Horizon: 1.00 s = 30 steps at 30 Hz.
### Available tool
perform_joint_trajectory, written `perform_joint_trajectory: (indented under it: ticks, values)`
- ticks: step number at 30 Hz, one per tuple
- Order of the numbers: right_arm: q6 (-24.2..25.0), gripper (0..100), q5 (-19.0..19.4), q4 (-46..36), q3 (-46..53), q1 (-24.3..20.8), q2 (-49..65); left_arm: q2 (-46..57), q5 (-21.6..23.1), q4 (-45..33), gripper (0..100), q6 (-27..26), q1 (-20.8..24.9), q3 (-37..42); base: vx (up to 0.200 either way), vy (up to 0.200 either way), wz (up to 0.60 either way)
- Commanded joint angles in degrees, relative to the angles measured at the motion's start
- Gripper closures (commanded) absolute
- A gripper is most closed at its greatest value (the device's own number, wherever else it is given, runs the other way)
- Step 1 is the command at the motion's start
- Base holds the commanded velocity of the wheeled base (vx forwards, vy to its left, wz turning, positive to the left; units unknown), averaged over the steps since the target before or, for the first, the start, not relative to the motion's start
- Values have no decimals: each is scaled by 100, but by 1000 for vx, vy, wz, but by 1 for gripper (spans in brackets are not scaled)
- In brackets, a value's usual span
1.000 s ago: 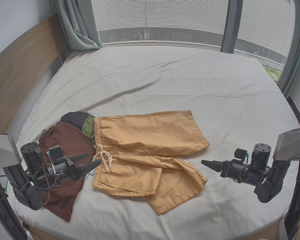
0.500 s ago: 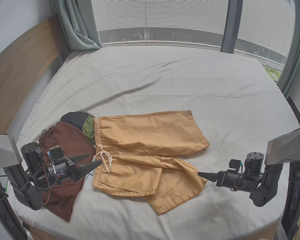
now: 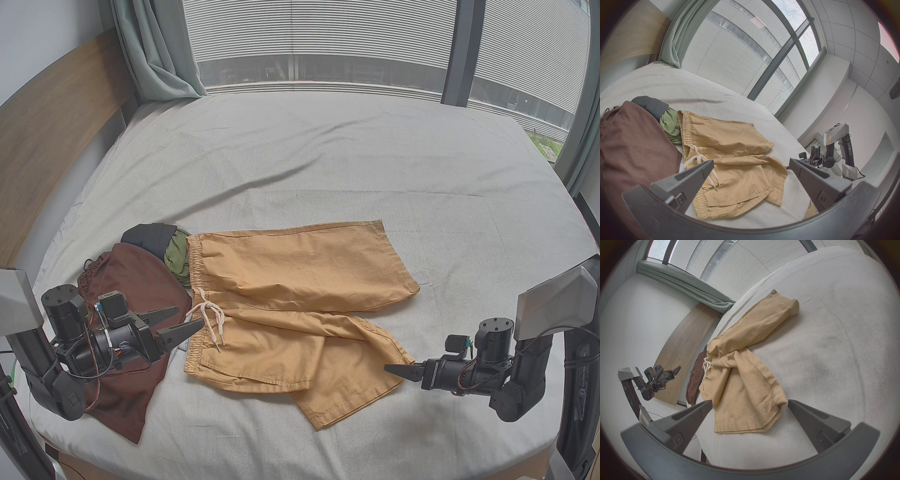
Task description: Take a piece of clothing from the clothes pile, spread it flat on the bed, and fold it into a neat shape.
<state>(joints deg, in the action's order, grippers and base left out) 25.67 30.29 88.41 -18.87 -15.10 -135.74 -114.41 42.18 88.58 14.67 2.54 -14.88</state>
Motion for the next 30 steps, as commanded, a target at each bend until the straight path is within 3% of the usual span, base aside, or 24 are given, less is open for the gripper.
perform_joint_trajectory:
  ticks: [1, 29, 30]
  values:
    - [8, 0, 3, 1, 6, -160, -75, -2, 1, 2, 0, 1, 1, 3, 0, 0, 0]
    - [34, 0, -15, 1, 112, -247, 417, -38, -17, 2, 0, 10, 10, -32, 0, 0, 0]
    - [34, 100, -15, 1, 112, -247, 417, -38, -17, 2, 0, 10, 10, -32, 0, 0, 0]
